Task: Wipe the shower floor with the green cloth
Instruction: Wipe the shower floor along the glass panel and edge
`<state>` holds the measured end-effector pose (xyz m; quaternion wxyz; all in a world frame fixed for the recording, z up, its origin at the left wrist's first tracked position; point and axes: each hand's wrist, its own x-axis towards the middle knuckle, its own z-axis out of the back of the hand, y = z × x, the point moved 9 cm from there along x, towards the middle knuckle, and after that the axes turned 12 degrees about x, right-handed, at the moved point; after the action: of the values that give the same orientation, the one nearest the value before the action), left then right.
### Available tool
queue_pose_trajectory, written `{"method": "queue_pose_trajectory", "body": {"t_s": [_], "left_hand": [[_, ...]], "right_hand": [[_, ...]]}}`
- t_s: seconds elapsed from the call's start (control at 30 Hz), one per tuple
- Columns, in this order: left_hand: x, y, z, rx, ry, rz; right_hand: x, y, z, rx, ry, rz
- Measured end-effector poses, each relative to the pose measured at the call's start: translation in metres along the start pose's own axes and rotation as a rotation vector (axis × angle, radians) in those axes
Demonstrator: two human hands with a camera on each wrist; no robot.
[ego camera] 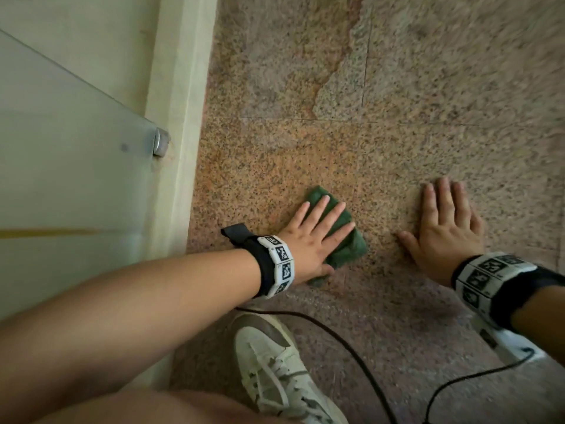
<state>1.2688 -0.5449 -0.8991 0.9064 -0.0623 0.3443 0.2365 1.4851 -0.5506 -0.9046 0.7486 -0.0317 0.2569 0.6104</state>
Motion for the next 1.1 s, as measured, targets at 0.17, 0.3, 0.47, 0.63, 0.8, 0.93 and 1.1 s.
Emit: {"method": "queue_pose_trajectory", "body": {"t_s": [0.17,0.3,0.47,0.63,0.8,0.93,1.1], "left_hand": [[-0.001,0.012,-0.003,0.033,-0.058,0.018],[-0.005,0.022,-0.004,-0.022,-0.060,0.114],[-0.034,0.083,-0.033,-0.160,0.030,0.416],[-0.029,0.048,-0.031,-0.216,0.114,0.348],[-0.013,0.019,-0.019,-0.146,0.112,0.206],[-0.007,0.010,-0.005,-0.149,0.107,0.132],[0.002,0.013,0.026,-0.203,0.089,0.050]], "right_hand": [[-0.001,0.000,0.001,0.014,-0.022,0.010],[-0.001,0.001,-0.002,0.003,0.048,-0.004],[-0.001,0.001,-0.002,-0.003,0.093,-0.024],[-0.002,0.002,-0.001,0.014,0.143,-0.030],[-0.003,0.003,0.001,0.019,0.168,-0.037],[-0.004,0.006,0.004,0.029,0.116,-0.013],[-0.006,0.012,0.010,-0.017,0.167,-0.029]]}}
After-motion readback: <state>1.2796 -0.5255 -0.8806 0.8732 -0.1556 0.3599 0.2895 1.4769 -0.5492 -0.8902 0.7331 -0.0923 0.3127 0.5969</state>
